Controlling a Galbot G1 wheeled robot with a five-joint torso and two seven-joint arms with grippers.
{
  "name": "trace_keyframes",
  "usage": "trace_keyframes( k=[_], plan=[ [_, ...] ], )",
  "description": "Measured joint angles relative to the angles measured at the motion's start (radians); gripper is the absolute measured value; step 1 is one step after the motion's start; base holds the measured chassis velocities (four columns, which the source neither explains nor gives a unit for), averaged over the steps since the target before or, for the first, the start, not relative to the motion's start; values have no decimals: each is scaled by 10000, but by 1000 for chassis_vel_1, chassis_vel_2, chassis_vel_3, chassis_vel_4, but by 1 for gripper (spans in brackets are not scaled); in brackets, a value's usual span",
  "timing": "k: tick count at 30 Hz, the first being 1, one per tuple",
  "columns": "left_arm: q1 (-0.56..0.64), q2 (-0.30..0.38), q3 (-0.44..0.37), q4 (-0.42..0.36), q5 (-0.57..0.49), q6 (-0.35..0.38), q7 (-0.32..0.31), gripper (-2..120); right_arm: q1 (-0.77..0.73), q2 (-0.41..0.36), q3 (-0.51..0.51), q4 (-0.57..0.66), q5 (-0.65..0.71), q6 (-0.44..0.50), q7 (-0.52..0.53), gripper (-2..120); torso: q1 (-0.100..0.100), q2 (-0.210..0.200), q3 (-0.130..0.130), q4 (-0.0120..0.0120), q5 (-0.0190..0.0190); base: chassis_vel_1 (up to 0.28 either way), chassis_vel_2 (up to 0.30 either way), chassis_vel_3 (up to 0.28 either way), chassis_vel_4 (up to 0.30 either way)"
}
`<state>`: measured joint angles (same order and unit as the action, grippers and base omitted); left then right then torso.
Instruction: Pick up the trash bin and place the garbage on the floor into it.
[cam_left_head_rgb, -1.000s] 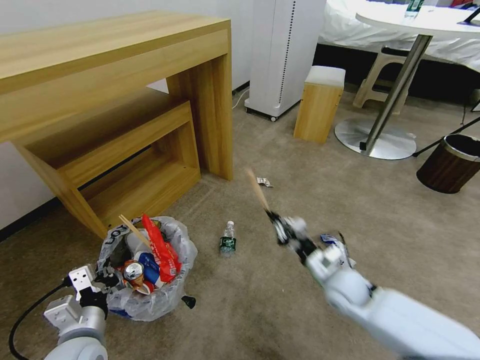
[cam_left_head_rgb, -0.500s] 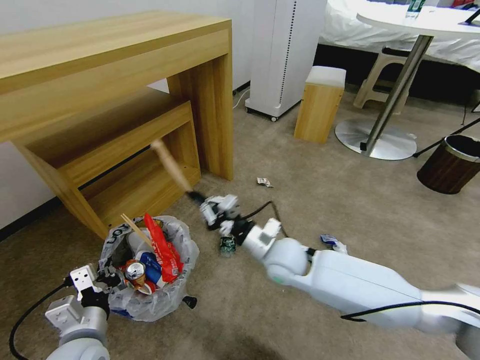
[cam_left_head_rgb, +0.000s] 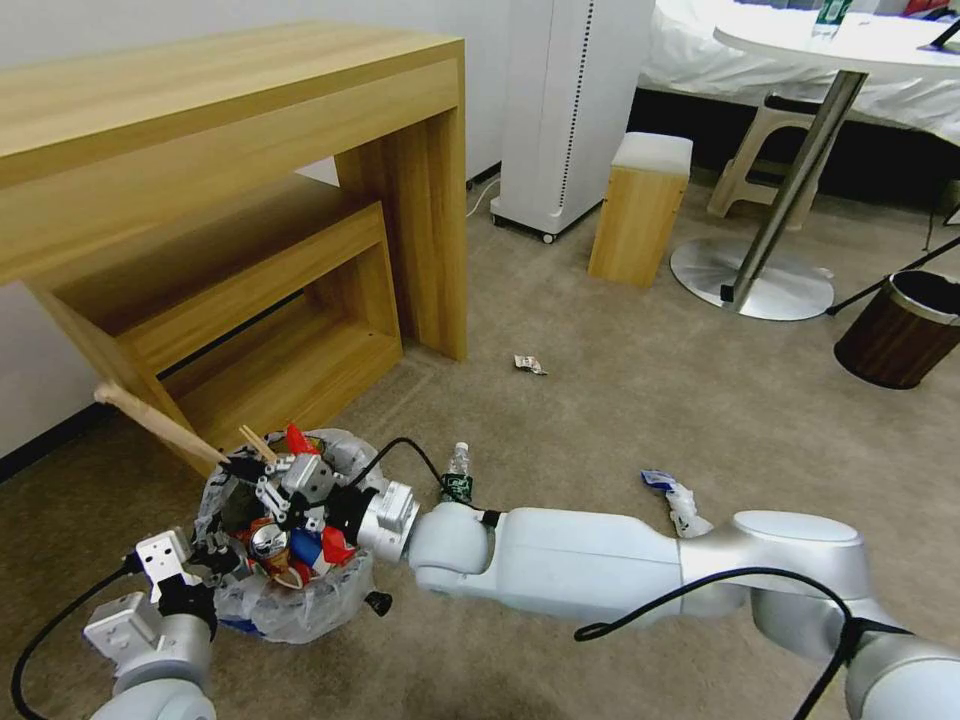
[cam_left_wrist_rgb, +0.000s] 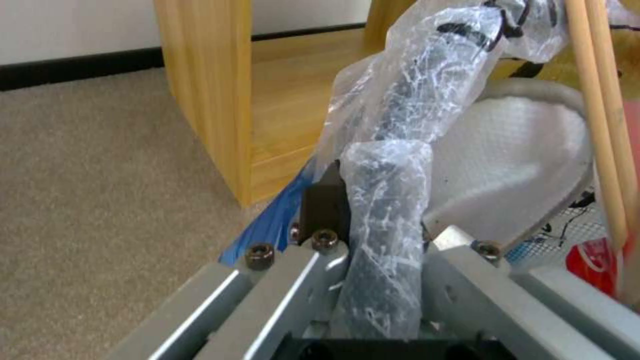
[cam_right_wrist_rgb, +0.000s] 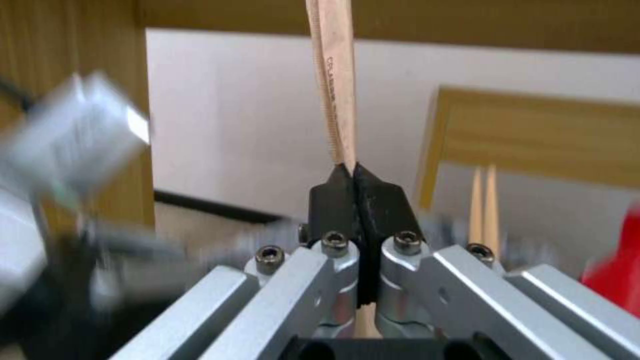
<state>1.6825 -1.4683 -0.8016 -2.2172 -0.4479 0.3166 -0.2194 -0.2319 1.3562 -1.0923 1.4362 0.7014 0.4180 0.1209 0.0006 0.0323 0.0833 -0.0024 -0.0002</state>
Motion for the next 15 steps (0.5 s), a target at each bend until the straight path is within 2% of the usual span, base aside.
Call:
trace_keyframes(
  k=[13,15],
  plan=[
    [5,118,-72,-35,-149,-33,-23,1,-847,24,-137,-621,-567,-2,213,0,0,0,0,0,2,0,0,0,0],
    [6,121,-73,-22,-156,-41,-23,1,-890,-18,-139,-602,-592,-73,240,8,0,0,0,0,2,0,0,0,0]
  ],
)
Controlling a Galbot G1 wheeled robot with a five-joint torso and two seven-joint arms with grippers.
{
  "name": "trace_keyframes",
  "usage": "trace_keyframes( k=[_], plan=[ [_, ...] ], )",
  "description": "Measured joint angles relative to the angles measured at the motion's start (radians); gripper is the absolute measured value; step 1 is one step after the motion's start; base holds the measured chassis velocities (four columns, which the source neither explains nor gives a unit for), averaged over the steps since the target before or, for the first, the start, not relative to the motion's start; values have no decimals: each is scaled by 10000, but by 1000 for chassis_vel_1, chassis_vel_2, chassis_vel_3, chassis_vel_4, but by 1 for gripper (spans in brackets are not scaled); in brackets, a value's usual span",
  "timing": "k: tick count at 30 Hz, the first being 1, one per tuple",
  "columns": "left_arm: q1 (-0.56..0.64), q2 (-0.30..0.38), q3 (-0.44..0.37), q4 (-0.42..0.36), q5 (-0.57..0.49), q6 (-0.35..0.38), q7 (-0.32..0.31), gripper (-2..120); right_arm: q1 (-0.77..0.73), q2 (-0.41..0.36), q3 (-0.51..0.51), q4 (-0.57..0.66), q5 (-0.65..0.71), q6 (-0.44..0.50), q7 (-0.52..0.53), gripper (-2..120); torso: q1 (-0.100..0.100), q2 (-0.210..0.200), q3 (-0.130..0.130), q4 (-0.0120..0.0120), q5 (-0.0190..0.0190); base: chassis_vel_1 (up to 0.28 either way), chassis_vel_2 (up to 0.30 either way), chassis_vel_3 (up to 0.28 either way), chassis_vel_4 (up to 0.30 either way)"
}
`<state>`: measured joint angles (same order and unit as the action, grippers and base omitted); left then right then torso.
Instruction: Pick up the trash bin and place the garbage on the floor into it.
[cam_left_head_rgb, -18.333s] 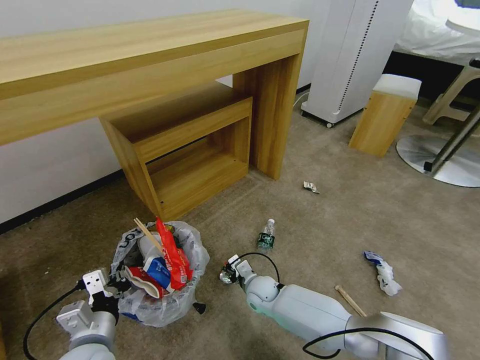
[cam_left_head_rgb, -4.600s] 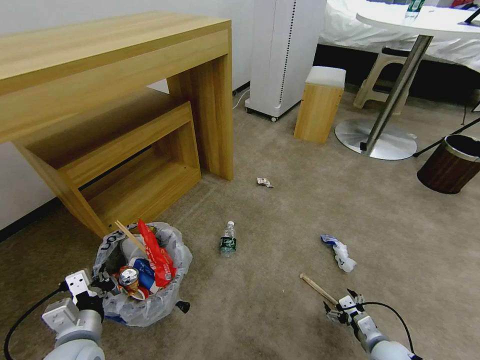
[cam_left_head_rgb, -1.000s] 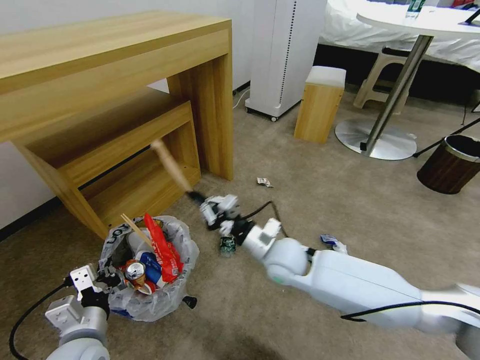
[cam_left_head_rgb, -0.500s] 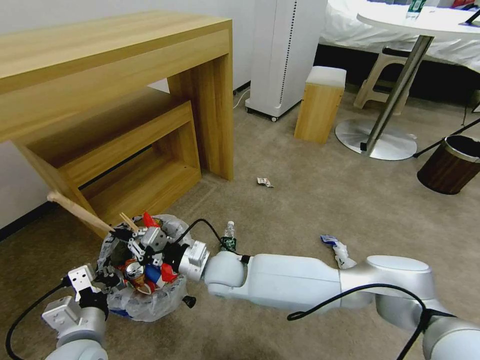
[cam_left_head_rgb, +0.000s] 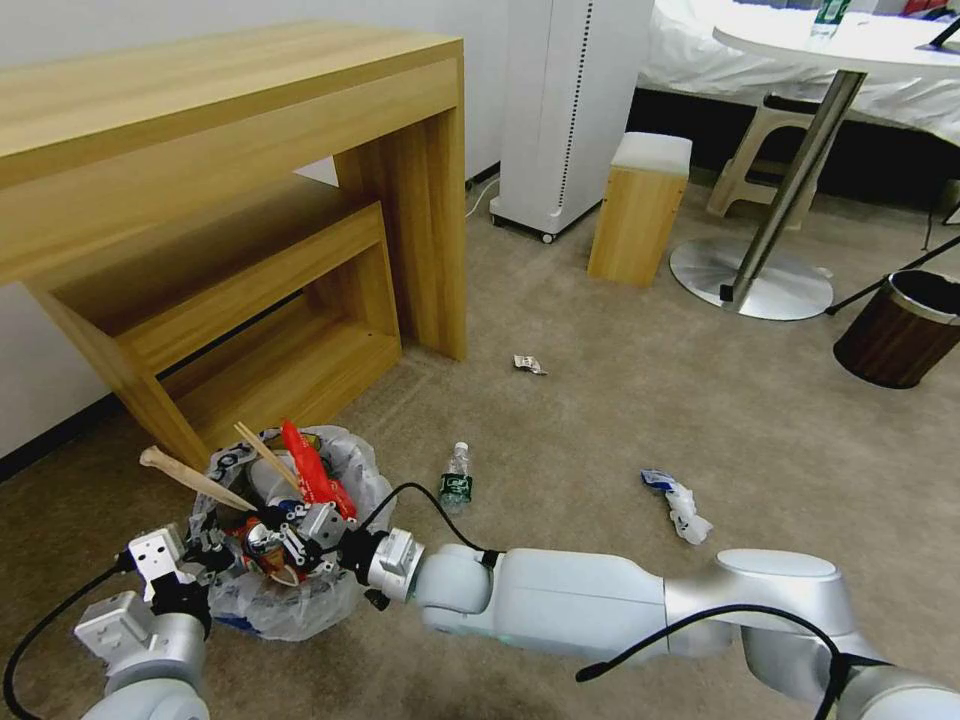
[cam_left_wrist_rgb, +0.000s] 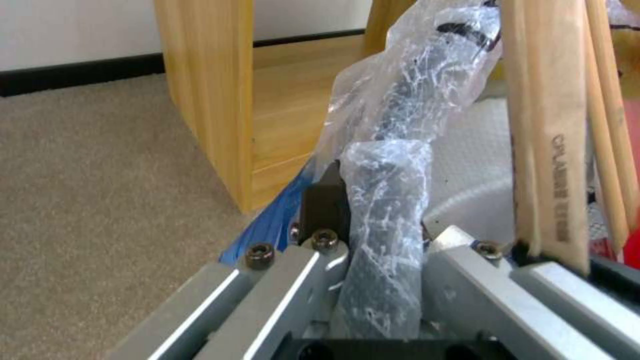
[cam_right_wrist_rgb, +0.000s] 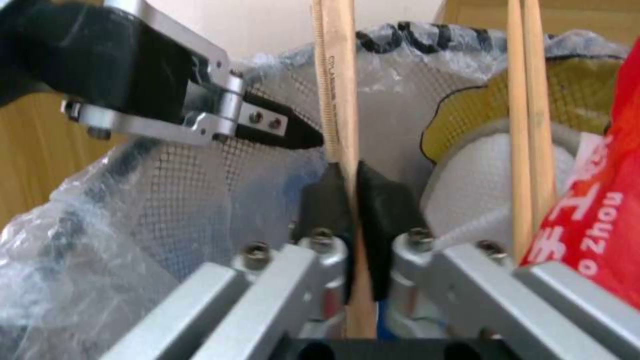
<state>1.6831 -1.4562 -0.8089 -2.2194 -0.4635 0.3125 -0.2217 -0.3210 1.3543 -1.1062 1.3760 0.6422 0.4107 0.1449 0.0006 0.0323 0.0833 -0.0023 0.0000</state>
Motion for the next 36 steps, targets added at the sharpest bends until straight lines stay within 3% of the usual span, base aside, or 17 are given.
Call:
trace_keyframes(
  k=[9,24,29,33,36],
  plan=[
    [-34,24,-11,66,-22,-17,2,1,-111,-206,133,383,16,-162,123,38,-1,0,0,0,0,0,0,0,0],
    [-34,-49,-15,101,40,-18,7,1,-176,-469,1183,1249,523,-333,265,94,0,0,0,1,0,0,0,0,0],
    [-18,-71,-28,115,68,-23,18,1,-291,-562,2006,1588,738,-391,374,100,0,0,0,2,0,0,0,0,0],
    [-20,-66,-36,110,66,-25,24,1,-261,-1088,2955,1965,1099,-513,836,100,-1,0,0,4,2,0,0,0,0],
    [-42,-26,-47,113,53,-42,27,1,-549,-2344,4248,2364,1245,-780,1202,100,0,0,0,1,2,0,0,0,0]
  ],
)
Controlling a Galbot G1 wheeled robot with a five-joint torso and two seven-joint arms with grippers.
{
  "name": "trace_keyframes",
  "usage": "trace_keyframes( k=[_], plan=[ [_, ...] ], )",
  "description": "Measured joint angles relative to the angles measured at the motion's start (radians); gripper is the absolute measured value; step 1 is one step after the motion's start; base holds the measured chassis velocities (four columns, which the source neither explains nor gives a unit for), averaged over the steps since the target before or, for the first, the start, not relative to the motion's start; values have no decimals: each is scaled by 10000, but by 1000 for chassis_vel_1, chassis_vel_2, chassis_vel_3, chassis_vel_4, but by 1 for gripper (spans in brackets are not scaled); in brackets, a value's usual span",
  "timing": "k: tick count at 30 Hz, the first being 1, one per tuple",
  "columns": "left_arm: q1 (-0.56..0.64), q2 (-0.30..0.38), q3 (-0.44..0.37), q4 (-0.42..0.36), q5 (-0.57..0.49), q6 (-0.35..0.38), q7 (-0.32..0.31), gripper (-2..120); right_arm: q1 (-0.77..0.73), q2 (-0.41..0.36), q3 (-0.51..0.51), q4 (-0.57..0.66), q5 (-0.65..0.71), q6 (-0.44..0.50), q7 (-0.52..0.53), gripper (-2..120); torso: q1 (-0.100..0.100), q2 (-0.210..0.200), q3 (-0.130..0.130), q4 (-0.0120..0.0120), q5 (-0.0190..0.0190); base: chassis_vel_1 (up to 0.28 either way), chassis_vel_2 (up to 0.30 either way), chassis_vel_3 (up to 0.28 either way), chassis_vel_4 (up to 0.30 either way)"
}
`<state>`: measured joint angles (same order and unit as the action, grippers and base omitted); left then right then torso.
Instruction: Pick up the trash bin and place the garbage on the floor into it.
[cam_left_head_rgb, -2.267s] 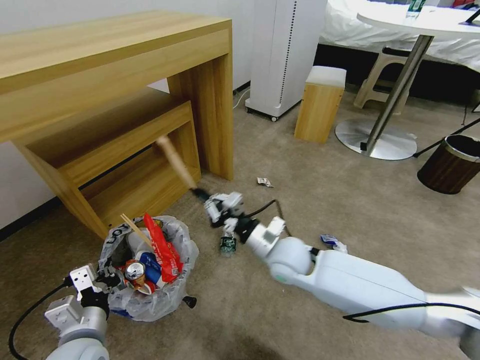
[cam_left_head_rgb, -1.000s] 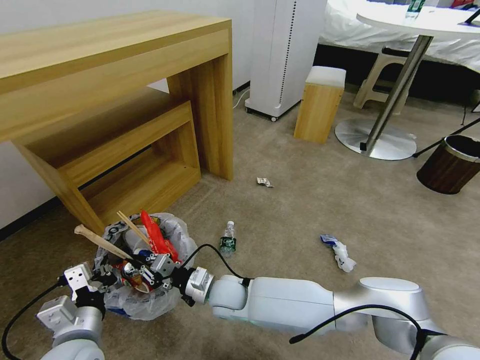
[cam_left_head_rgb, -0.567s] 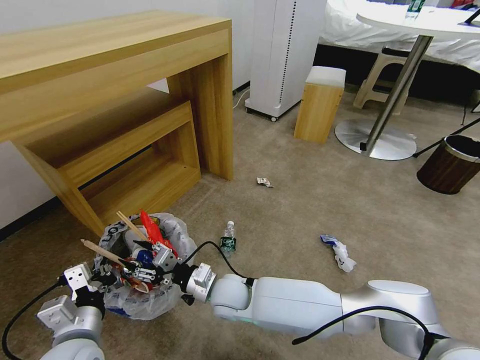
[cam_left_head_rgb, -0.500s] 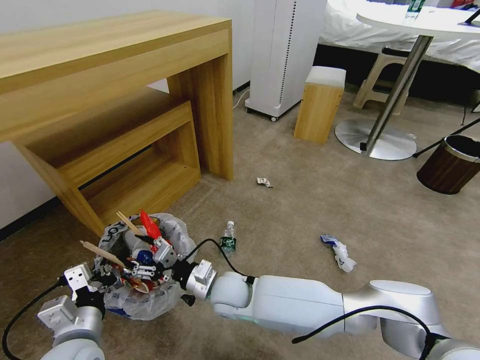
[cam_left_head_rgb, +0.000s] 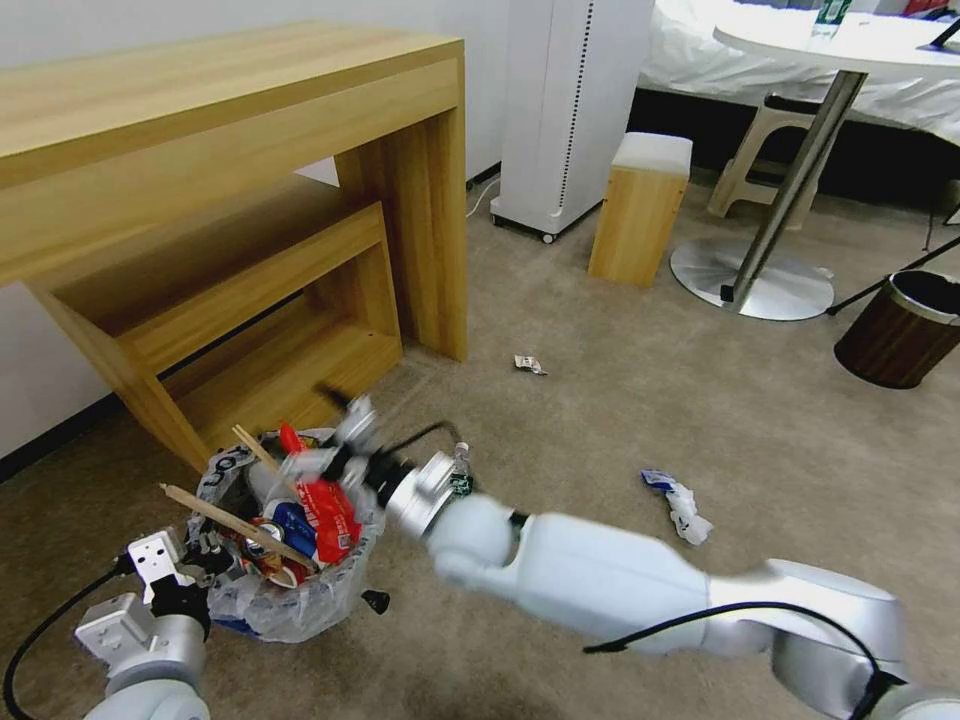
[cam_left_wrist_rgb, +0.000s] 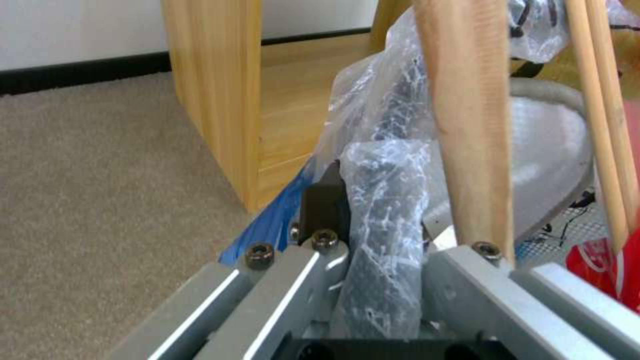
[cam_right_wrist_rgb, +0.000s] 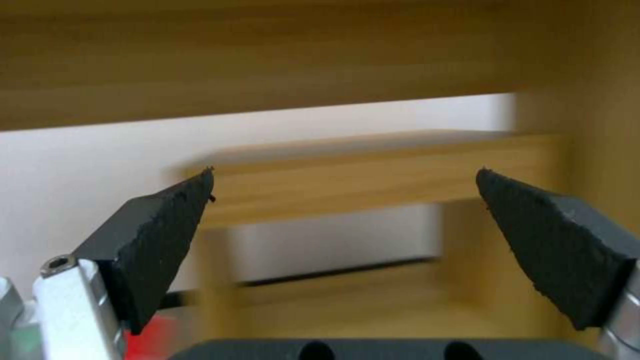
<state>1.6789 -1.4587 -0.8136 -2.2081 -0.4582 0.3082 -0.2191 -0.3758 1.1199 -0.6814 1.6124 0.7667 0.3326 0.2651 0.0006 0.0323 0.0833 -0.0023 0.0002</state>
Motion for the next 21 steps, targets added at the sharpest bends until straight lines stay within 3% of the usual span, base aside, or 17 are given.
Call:
trace_keyframes(
  k=[1,3,4,6,8,11,13,14,15,18,19,21],
  plan=[
    [0,0,0,0,0,0,0,1,0,0,0,0,0,0,0,100,0,0,0,0,0,0,0,0,0],
    [-43,35,3,24,-28,-3,4,1,-524,-837,1218,422,279,-241,218,100,0,0,0,-8,3,0,0,0,0],
    [-43,35,3,24,-28,-3,4,1,-524,-837,1218,422,279,-241,218,100,0,0,0,-8,3,0,0,0,0],
    [-47,51,12,36,-37,-22,13,1,-1057,-1287,2390,829,487,-446,344,100,0,0,0,-5,3,0,0,0,0],
    [-42,56,15,36,-38,-22,15,1,-1232,-1392,2766,974,548,-503,366,100,0,0,0,-1,3,0,0,0,0],
    [-12,87,17,35,-34,-31,18,1,-2128,-1835,4553,1666,737,-855,527,100,-1,0,-1,3,2,0,0,0,0],
    [-7,91,17,30,-34,-31,20,1,-2312,-1903,4861,1794,746,-931,608,100,-1,0,-1,3,2,0,0,0,0],
    [13,104,19,8,-37,-36,27,1,-3036,-2124,6106,2207,785,-1297,914,100,-1,0,0,2,2,0,0,0,0],
    [13,104,19,8,-37,-36,27,1,-3036,-2124,6106,2207,785,-1297,914,100,-1,0,0,2,2,0,0,0,0],
    [43,131,40,-26,-10,-59,57,1,-4866,-2379,8226,2795,667,-1729,1189,100,-1,0,-1,-4,8,0,0,0,0],
    [43,131,40,-26,-10,-59,57,1,-4866,-2379,8226,2795,667,-1729,1189,100,-1,0,-1,-4,8,0,0,0,0],
    [82,146,84,-71,13,-64,81,1,-6123,-2494,9547,3155,546,-1793,1200,100,-1,1,-2,-5,0,0,0,0,0]
  ],
)
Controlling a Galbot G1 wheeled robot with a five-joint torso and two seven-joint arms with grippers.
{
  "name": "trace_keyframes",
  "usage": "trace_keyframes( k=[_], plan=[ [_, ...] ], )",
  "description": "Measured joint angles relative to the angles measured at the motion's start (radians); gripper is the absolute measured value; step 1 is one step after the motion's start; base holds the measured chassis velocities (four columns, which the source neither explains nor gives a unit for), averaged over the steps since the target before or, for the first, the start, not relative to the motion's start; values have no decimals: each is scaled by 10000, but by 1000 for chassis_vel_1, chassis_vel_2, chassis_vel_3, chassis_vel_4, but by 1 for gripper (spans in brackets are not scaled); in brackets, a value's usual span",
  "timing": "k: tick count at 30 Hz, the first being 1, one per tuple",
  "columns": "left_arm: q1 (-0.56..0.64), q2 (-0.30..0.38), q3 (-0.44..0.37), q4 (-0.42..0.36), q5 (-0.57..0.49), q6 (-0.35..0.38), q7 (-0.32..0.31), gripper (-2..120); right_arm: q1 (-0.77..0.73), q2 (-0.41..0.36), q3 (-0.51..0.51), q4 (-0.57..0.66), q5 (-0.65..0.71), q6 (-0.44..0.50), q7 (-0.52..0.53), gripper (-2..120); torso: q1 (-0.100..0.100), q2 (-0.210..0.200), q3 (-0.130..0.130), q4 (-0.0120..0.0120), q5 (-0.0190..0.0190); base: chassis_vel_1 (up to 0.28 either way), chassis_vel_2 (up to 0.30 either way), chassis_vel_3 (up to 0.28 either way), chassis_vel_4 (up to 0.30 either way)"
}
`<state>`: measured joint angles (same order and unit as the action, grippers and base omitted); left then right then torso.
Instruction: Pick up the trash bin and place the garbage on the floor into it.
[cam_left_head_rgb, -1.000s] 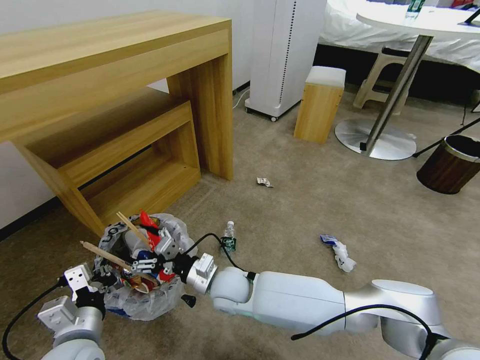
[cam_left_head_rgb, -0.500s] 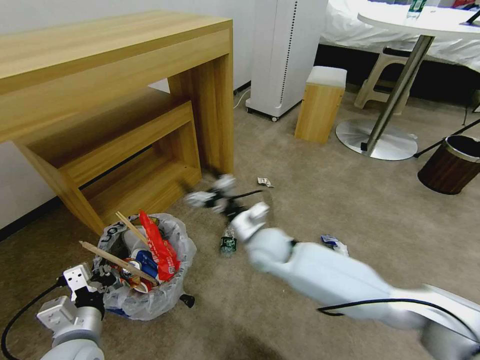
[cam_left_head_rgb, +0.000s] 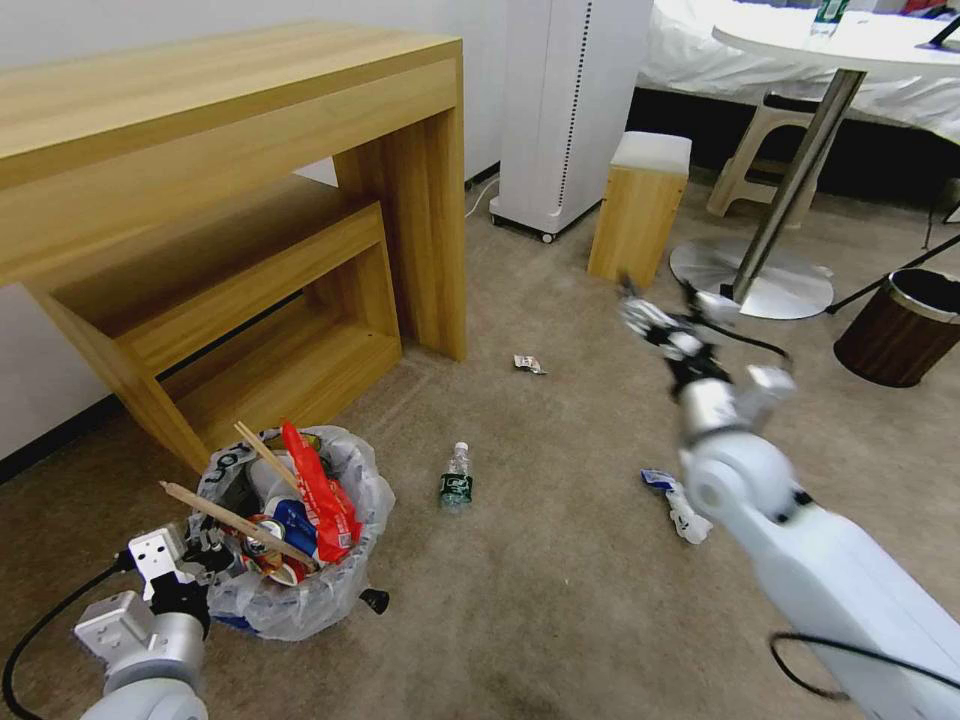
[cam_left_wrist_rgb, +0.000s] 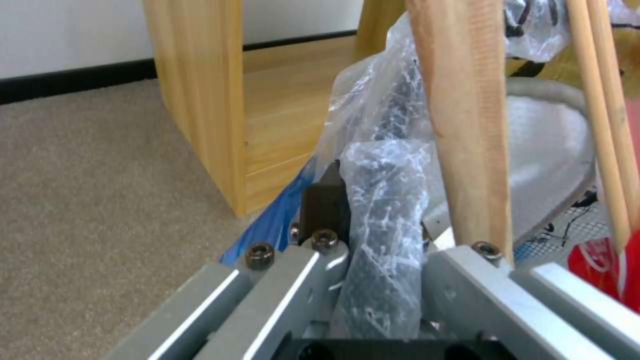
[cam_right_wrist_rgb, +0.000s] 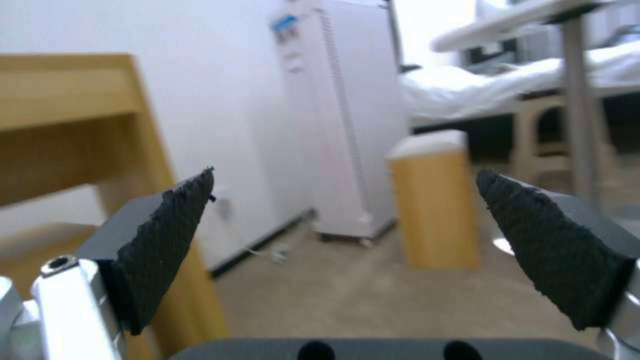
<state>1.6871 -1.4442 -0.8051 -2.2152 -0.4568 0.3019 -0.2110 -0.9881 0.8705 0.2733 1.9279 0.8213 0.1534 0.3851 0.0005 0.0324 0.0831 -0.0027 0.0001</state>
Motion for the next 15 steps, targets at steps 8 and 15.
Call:
trace_keyframes(
  k=[8,15],
  plan=[
    [94,8,99,-40,108,-10,51,1,-1726,117,1444,251,-637,18,-295,100,0,0,1,4,0,0,0,0,0],
    [246,27,143,-210,150,-17,110,1,-2548,701,1371,-310,-1762,450,-340,100,0,0,1,6,-1,0,0,0,0]
  ],
)
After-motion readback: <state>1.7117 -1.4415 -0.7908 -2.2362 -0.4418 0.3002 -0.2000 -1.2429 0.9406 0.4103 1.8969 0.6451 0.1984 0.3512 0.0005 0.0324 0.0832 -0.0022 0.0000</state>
